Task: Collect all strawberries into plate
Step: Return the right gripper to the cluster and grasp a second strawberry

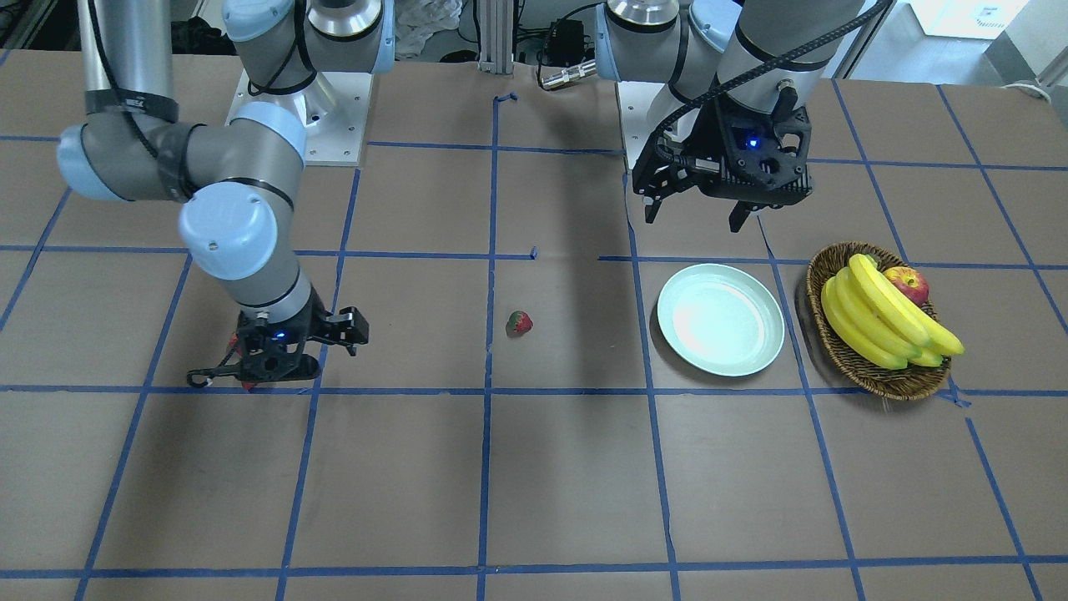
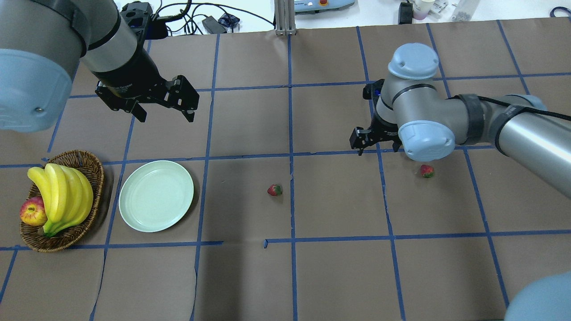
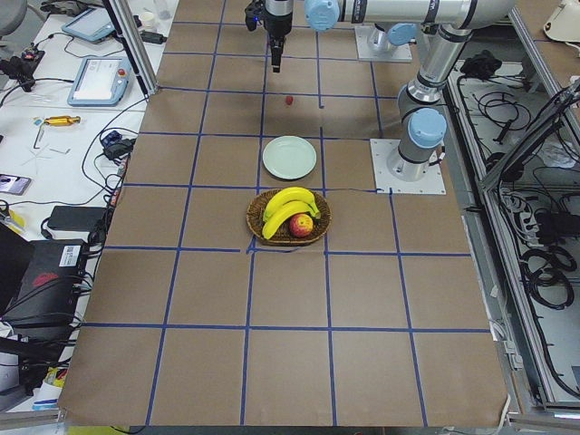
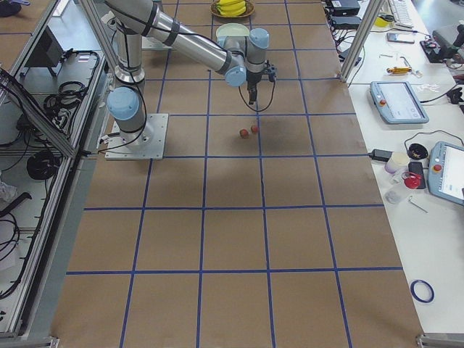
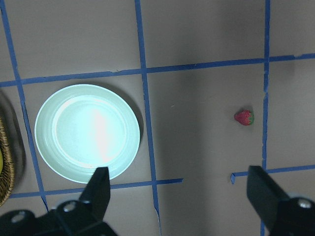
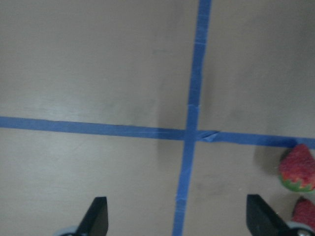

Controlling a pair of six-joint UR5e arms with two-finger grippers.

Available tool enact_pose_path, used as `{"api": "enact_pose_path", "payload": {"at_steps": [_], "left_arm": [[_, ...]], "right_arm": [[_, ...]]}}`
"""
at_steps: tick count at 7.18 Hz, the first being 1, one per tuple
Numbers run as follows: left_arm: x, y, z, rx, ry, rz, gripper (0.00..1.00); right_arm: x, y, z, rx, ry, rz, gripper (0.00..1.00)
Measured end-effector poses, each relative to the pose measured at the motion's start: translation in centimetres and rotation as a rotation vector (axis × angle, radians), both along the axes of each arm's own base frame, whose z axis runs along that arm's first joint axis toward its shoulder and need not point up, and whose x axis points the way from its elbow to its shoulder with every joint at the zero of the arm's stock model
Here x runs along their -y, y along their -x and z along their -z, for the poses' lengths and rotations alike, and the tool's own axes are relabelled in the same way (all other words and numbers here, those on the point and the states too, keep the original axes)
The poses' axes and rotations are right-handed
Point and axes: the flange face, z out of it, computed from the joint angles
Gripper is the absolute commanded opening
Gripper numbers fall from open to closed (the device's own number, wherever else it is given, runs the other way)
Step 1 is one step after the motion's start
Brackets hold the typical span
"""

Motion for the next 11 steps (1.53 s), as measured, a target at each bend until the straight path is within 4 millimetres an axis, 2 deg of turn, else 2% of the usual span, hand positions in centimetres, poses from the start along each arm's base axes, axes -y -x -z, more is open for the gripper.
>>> {"api": "enact_pose_path", "payload": {"at_steps": [1, 2, 5, 6, 9, 10, 11], "left_arm": [[0.0, 0.0, 0.1, 0.000, -0.001, 0.000, 1.00], [0.0, 0.0, 0.1, 0.000, -0.002, 0.001, 1.00], [0.0, 0.1, 0.1, 0.001, -0.002, 0.002, 1.00], [0.0, 0.1, 0.1, 0.001, -0.002, 0.003, 1.00], [0.0, 0.1, 0.2, 0.000, -0.003, 0.003, 1.00], [0.0, 0.1, 0.2, 0.000, -0.003, 0.003, 1.00], [0.0, 0.1, 0.2, 0.000, -0.004, 0.003, 1.00]], "right_arm": [[0.6, 2.7, 0.7, 0.004, -0.011, -0.020, 1.00], [1.0, 4.5, 1.4, 0.008, -0.024, -0.044, 1.00], [1.3, 6.4, 3.2, 0.013, -0.051, -0.083, 0.95], [1.4, 6.8, 3.5, 0.006, -0.059, -0.084, 0.85], [1.5, 7.3, 4.5, -0.013, -0.068, -0.084, 0.17], [1.4, 7.3, 4.7, -0.017, -0.068, -0.084, 0.01], [1.4, 7.3, 4.7, -0.018, -0.069, -0.085, 0.00]]}}
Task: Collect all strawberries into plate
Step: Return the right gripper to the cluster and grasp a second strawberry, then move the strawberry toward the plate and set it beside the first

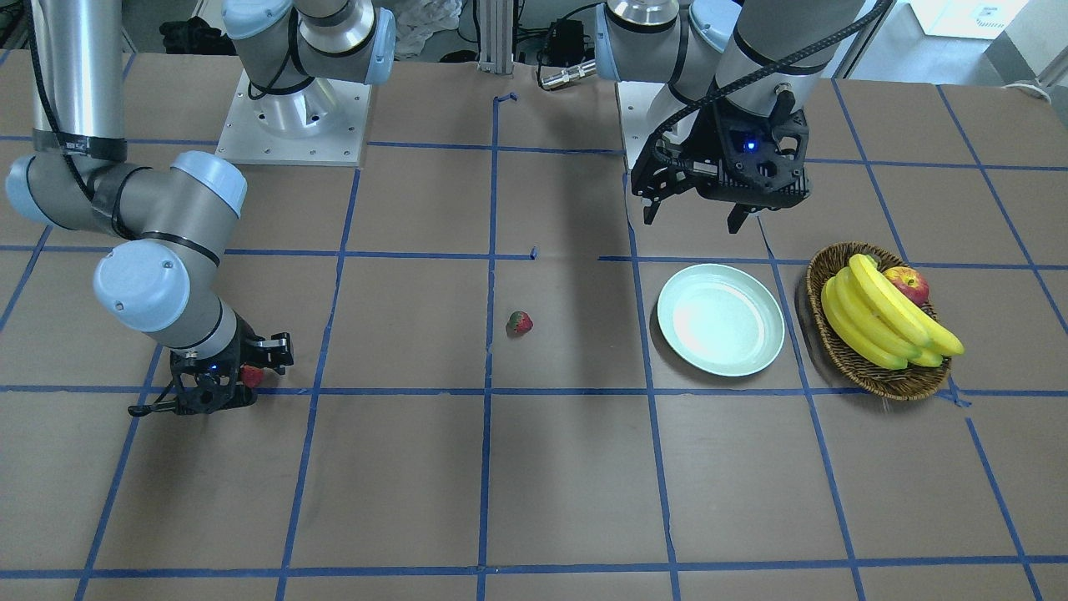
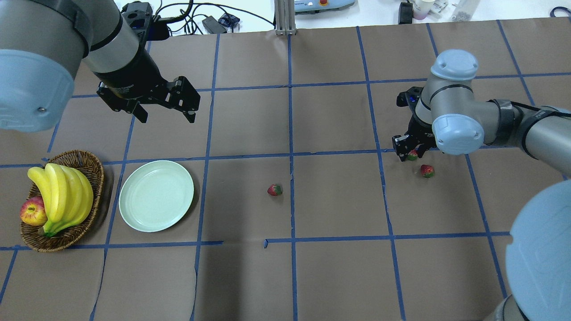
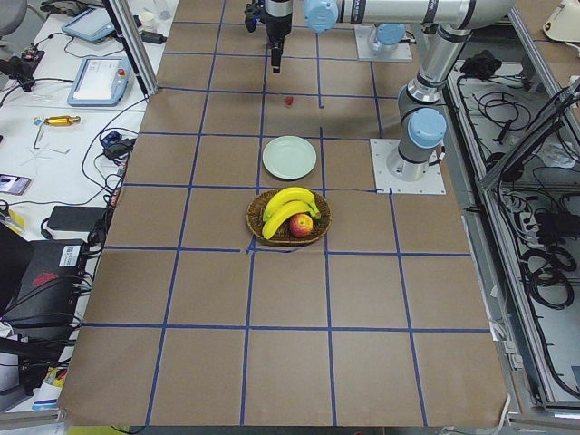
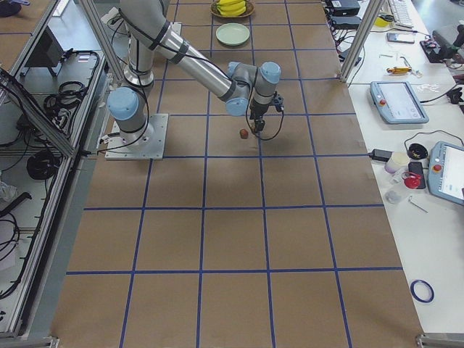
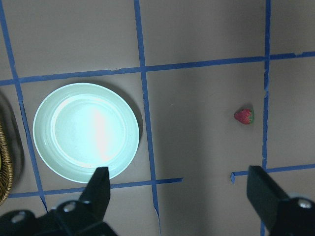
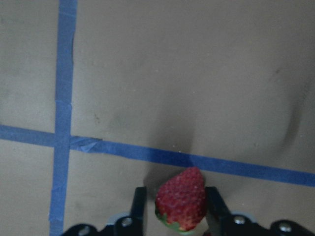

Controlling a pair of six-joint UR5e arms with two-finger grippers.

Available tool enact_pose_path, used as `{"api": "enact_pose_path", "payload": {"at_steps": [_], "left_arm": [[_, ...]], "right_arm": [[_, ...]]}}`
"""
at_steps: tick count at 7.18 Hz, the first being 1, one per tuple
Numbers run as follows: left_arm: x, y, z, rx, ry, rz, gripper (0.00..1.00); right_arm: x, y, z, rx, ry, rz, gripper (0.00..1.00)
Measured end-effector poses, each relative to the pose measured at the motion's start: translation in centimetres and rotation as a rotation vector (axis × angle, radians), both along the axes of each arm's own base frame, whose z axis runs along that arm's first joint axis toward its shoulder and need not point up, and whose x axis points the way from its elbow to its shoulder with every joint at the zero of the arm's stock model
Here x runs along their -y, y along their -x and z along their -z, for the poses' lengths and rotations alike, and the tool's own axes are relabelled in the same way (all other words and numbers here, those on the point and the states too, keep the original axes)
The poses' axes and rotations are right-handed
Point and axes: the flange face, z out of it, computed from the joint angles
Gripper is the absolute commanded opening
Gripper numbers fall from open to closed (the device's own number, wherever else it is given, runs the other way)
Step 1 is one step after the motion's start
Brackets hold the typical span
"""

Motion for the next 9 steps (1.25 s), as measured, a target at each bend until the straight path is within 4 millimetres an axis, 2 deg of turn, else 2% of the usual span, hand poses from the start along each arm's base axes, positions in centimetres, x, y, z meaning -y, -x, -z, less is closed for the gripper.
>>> {"api": "enact_pose_path", "payload": {"at_steps": [3, 4, 5, 7, 9], "left_arm": [[0.0, 0.0, -0.1, 0.000, 0.001, 0.000, 1.00], [0.0, 0.0, -0.1, 0.000, 0.001, 0.000, 1.00], [0.0, 0.0, -0.1, 0.000, 0.002, 0.000, 1.00], [0.0, 0.0, -0.1, 0.000, 0.003, -0.001, 1.00], [0.0, 0.0, -0.1, 0.000, 0.002, -0.002, 1.00]], "right_arm": [[0.2, -0.2, -0.8, 0.011, 0.030, 0.018, 0.00], [0.3, -1.3, -1.6, 0.027, 0.063, 0.054, 0.00], [0.3, -3.9, -2.5, 0.043, 0.098, 0.101, 0.00], [-1.4, -13.8, -3.7, 0.049, 0.153, 0.163, 0.00], [-4.2, -24.6, -5.3, 0.080, 0.205, 0.254, 0.00]]}}
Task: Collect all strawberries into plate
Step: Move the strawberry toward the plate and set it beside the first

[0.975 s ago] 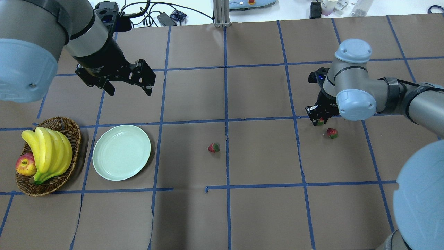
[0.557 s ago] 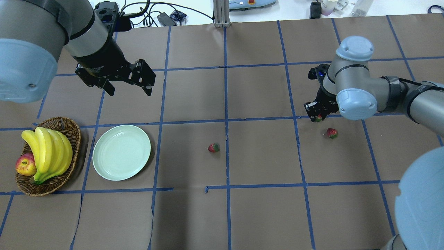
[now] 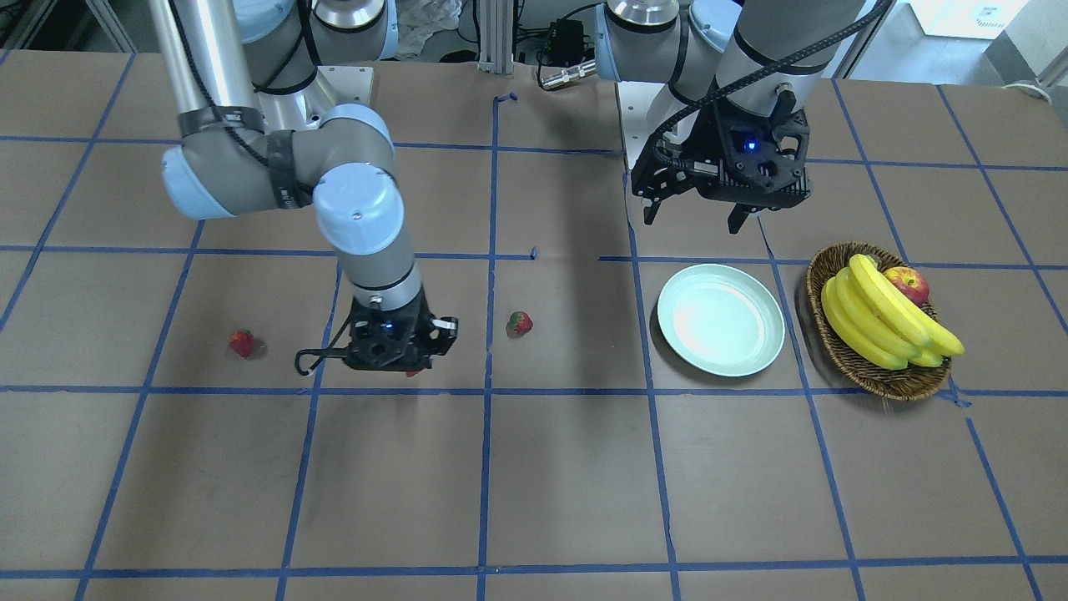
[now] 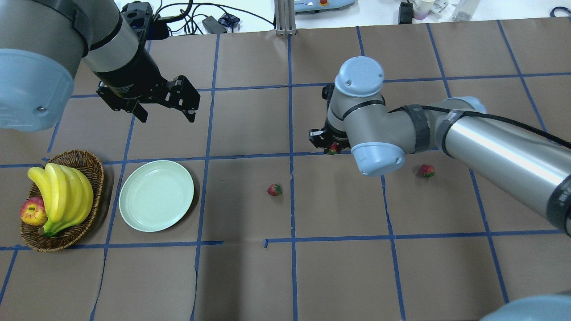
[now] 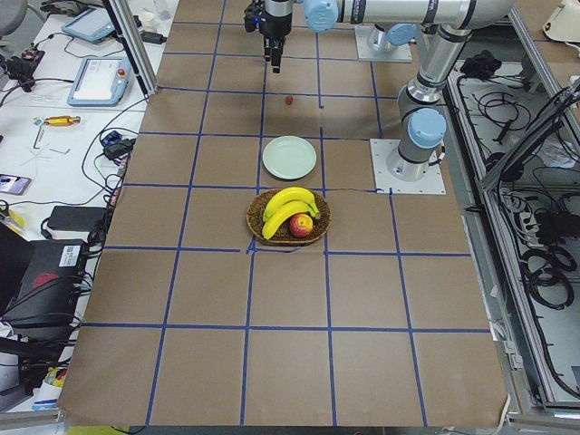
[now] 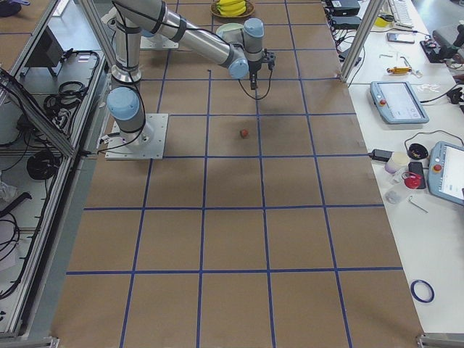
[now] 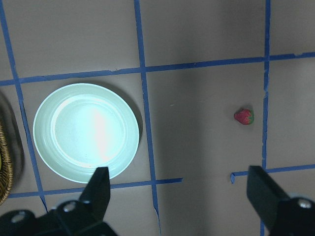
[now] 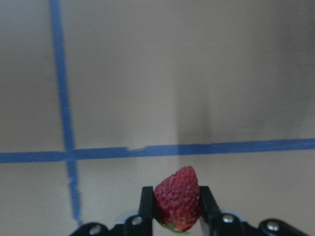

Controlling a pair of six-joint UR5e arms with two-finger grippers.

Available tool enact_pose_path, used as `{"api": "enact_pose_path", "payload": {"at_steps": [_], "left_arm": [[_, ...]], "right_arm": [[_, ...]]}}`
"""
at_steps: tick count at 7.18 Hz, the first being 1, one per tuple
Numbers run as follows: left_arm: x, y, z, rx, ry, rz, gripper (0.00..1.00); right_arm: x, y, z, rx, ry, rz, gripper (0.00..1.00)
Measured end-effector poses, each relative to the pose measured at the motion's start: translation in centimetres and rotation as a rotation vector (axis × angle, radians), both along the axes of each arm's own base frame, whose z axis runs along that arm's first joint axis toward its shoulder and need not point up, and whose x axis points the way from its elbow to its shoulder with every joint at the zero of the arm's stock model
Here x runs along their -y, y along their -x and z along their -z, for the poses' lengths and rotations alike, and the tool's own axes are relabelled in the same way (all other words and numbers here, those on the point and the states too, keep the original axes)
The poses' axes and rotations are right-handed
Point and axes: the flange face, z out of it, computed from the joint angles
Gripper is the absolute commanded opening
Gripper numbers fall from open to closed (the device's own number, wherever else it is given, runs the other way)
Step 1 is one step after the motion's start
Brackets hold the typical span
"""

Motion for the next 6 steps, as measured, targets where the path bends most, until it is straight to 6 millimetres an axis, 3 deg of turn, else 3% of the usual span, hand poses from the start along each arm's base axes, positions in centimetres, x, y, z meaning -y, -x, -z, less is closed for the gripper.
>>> {"api": "enact_pose_path", "payload": {"at_steps": [2, 4, 5, 6], "left_arm": [[0.0, 0.0, 0.0, 0.000, 0.000, 0.000, 1.00], [0.0, 0.1, 0.0, 0.000, 0.000, 0.000, 1.00], [0.0, 0.1, 0.0, 0.000, 0.000, 0.000, 1.00], [0.0, 0.1, 0.0, 0.000, 0.000, 0.001, 1.00]], "right_arm": [[-2.4, -7.9, 0.3, 0.029, -0.002, 0.064, 0.00], [-4.3, -13.0, 2.3, 0.028, -0.029, 0.052, 0.00], [-4.7, -14.5, 3.1, 0.027, -0.038, 0.042, 0.44], [-5.0, -15.5, 4.0, 0.034, -0.055, 0.034, 0.99]]}}
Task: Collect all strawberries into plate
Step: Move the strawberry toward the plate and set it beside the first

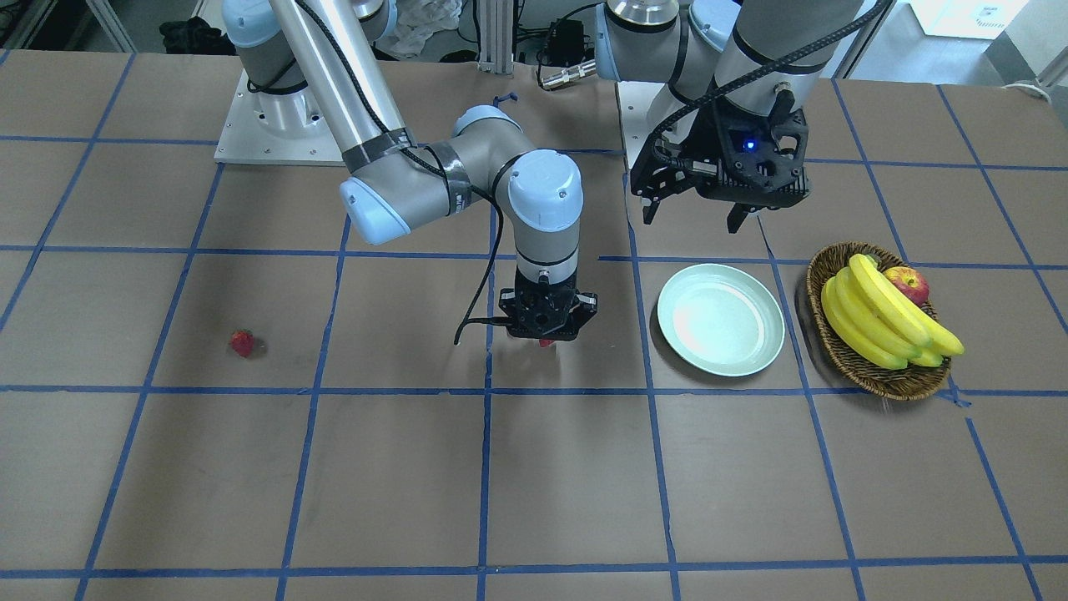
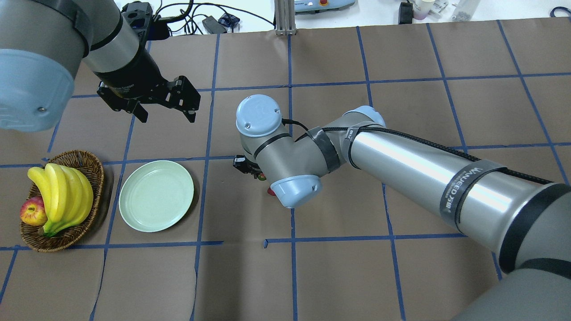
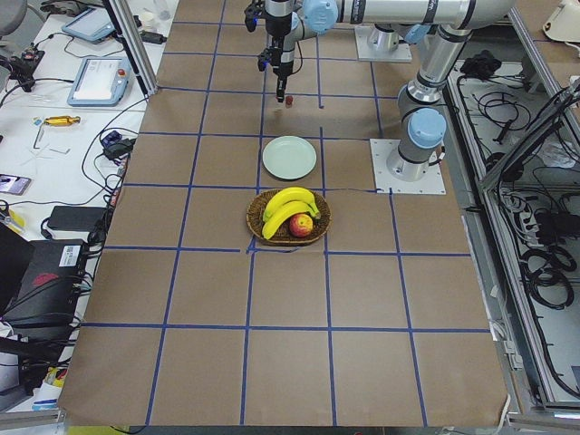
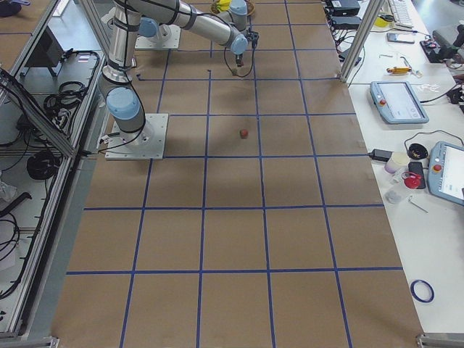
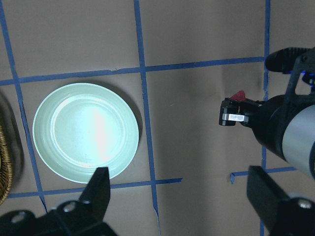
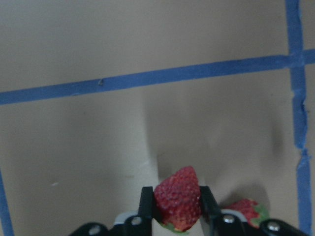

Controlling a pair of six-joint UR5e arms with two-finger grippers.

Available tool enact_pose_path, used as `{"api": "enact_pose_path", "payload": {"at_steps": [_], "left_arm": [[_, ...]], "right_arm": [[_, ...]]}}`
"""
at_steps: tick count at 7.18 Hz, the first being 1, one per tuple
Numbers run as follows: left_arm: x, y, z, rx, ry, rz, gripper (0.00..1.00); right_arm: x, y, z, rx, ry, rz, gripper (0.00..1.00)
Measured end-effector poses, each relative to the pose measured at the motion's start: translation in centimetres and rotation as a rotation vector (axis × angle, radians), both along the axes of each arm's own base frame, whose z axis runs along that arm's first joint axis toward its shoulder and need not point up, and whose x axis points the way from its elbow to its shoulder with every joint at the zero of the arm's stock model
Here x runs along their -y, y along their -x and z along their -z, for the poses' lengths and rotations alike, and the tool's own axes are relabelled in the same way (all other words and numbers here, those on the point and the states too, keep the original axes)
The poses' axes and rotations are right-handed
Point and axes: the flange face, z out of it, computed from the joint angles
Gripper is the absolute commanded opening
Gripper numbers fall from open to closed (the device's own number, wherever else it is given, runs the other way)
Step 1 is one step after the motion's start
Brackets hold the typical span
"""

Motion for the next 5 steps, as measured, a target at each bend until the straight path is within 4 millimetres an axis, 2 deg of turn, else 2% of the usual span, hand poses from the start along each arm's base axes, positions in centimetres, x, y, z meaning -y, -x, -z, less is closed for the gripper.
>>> {"api": "enact_pose_path", "payload": {"at_steps": [1, 3, 4, 5], "left_arm": [[0.0, 0.0, 0.0, 0.000, 0.000, 0.001, 1.00], [0.0, 0.0, 0.0, 0.000, 0.000, 0.002, 1.00], [0.0, 0.0, 0.0, 0.000, 0.000, 0.002, 1.00], [0.0, 0.0, 0.0, 0.001, 0.001, 0.003, 1.00]], "right_arm": [[-0.3, -0.7, 0.5, 0.020, -0.020, -0.008, 1.00], [-0.5, -0.9, 0.2, 0.038, -0.029, -0.014, 1.00], [-0.4, -0.3, -0.4, 0.029, -0.022, -0.022, 1.00], [0.4, 1.5, -1.3, -0.006, -0.020, -0.033, 1.00]]}}
